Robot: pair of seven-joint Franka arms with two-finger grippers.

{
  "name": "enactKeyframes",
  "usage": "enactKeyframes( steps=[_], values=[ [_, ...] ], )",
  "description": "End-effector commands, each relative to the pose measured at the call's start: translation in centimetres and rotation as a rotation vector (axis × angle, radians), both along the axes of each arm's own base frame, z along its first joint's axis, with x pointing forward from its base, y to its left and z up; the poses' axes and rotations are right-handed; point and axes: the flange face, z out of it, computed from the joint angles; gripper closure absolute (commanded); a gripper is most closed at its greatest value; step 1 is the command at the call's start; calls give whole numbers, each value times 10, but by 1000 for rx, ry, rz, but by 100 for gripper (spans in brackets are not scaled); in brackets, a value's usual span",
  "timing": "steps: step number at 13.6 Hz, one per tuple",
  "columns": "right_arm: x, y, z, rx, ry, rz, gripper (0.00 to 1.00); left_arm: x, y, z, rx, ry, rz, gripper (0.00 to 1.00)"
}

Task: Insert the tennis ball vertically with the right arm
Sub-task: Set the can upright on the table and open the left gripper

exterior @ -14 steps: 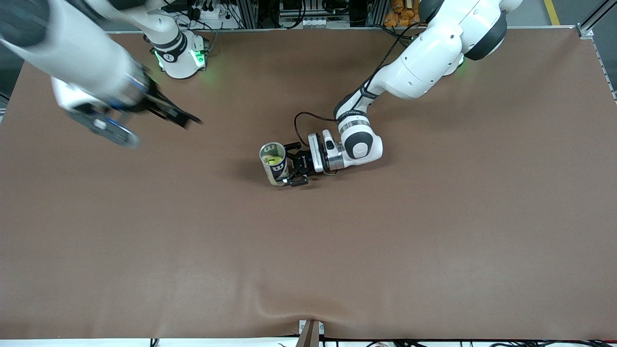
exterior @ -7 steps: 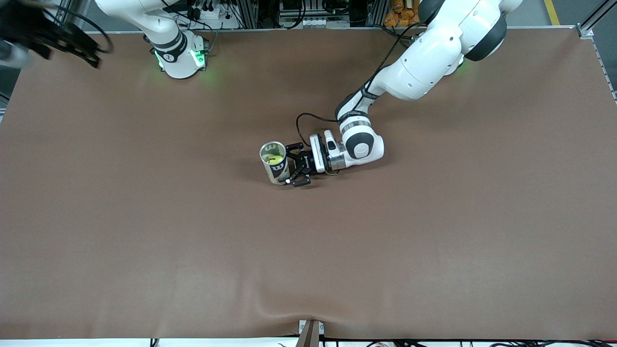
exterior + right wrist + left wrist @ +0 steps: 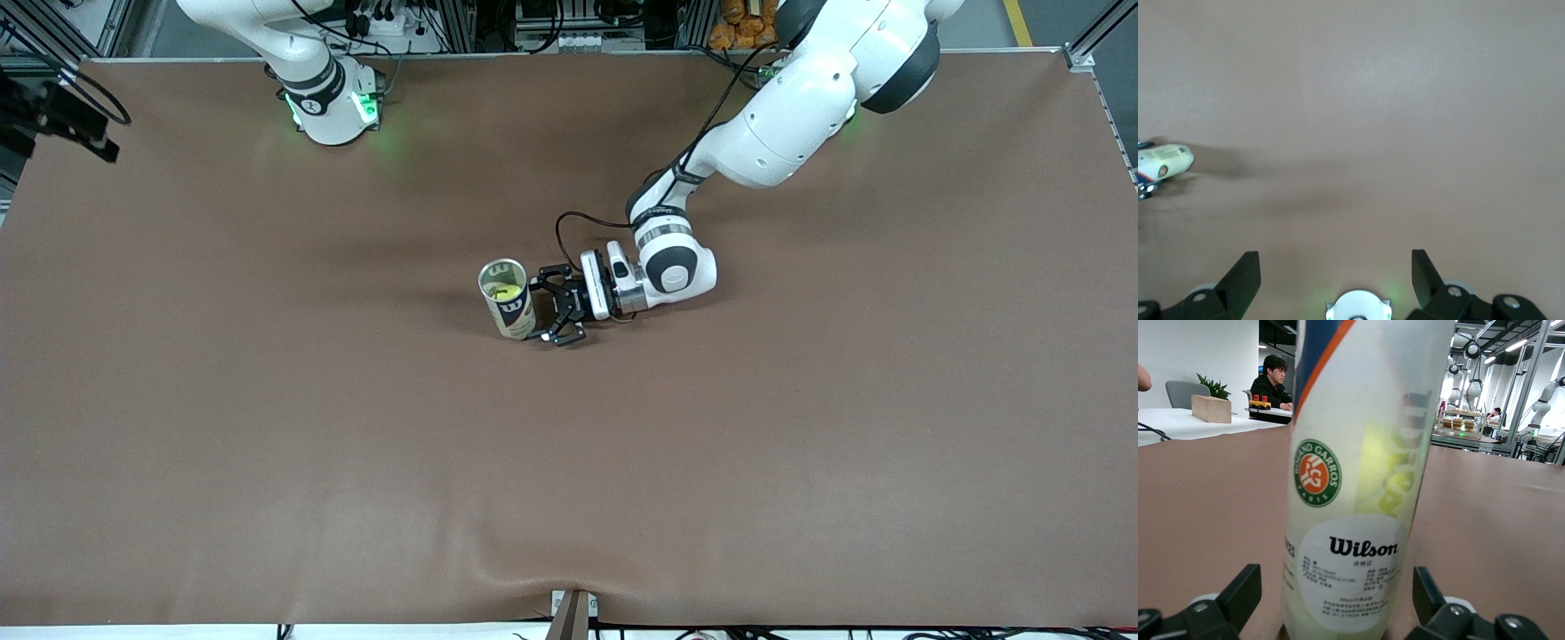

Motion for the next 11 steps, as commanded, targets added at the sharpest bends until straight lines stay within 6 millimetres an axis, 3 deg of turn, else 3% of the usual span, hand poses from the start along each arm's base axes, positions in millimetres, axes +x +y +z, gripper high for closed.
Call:
enactKeyframes(
  steps=[1,3,6,8,11],
  values=[
    [-6,-20,-10,8,-29,30,0,-9,18,13,49,-215,9,0],
    [1,-20,-11,6,-51,56,0,-8,38,25,59,-220,4,0],
    [1,-42,-9,1,-60,20,0,-7,61,31,56,-215,-13,0],
    [10,-45,-9,-5,-73,69,0,2,79,36,42,-214,-28,0],
    [14,-43,-11,-1,-82,74,0,22,128,37,45,-197,-83,0]
  ],
)
